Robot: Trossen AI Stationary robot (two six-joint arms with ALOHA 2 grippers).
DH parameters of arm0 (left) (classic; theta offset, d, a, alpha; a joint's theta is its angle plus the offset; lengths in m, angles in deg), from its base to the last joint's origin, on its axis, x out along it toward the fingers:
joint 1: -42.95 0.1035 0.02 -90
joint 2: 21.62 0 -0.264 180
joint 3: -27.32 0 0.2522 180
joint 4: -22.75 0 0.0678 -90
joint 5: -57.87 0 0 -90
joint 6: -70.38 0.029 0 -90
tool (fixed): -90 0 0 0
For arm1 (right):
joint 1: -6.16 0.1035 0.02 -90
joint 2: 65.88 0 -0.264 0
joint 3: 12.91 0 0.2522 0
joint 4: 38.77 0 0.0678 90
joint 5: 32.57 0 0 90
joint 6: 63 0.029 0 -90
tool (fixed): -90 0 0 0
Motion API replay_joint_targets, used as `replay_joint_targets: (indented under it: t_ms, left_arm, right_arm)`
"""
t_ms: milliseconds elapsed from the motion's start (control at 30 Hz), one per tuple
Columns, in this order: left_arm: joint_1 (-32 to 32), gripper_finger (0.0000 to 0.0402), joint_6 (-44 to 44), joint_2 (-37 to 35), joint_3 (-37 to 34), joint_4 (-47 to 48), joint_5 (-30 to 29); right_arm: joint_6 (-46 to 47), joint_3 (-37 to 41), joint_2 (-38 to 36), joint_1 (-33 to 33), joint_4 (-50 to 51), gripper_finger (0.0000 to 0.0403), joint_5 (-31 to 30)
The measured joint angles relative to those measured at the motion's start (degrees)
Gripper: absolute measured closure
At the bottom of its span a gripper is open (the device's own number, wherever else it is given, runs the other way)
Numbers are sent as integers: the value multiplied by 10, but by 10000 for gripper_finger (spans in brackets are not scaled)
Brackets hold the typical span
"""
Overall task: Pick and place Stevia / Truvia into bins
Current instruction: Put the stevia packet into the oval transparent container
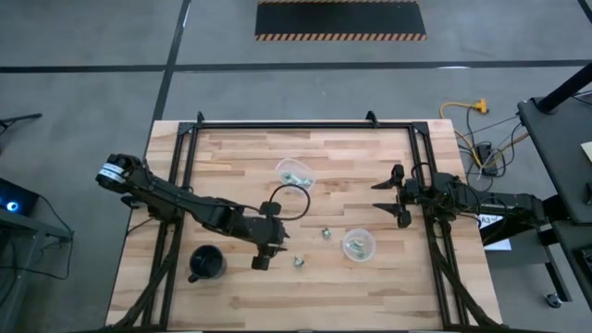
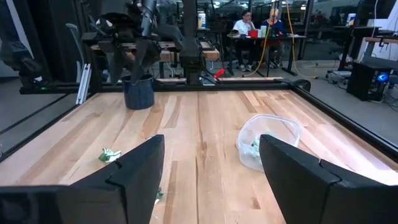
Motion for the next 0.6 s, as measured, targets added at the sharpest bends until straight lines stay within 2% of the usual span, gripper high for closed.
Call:
replay_joint_targets:
  t_ms: [333,600]
  left_arm:
    - [0,249,-133,0,0,0,-5]
    - [0,249,-201,11,-2,-1,-62]
  right_arm:
    - [0,0,0,0,0,156,0]
    - [0,0,0,0,0,148,0]
